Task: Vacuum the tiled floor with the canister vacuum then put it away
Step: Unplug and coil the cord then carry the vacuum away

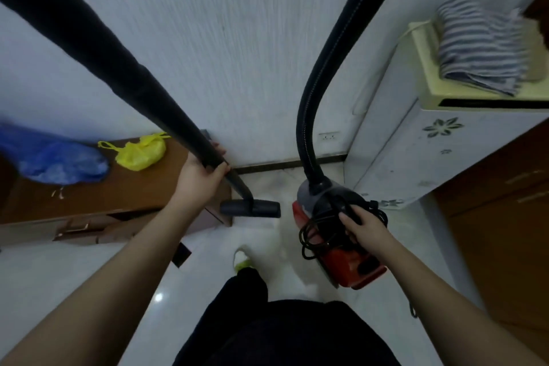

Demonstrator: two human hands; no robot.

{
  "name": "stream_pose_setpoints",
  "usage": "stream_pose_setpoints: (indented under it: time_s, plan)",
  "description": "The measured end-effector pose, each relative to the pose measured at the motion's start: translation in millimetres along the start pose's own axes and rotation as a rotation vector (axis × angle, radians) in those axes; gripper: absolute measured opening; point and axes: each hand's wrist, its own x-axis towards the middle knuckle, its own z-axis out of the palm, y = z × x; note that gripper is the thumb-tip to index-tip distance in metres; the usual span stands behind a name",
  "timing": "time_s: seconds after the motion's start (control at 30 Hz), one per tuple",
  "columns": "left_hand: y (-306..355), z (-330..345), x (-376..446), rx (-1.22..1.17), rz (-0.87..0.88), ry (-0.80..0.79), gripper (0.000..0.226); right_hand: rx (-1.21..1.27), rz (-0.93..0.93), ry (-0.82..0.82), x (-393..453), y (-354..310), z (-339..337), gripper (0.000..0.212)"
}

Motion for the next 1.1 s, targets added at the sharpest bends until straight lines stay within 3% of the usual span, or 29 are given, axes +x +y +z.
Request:
stream_pose_setpoints:
  time_s: [0.23, 0.5, 0.83, 1.1]
  plan:
    - [29, -30, -65, 0.043, 0.055, 0.188, 0.023, -0.050, -0.071, -0.085, -34, -11, -8, 0.011]
    - [31, -114, -149, 0.106, 0.009, 0.451, 0.034, -0.147, -0.167, -0.244, -60, -38, 46, 0.013]
    - [-13, -233, -319, 0.082, -0.159, 0.764, 0.044, -0.256, -0.321, -0.505, -138, -65, 186, 0.012]
    - [-78, -328, -495, -0.006, -0.223, 0.977, 0.048, -0.373, -0.431, -0.675, -260, -63, 337, 0.014]
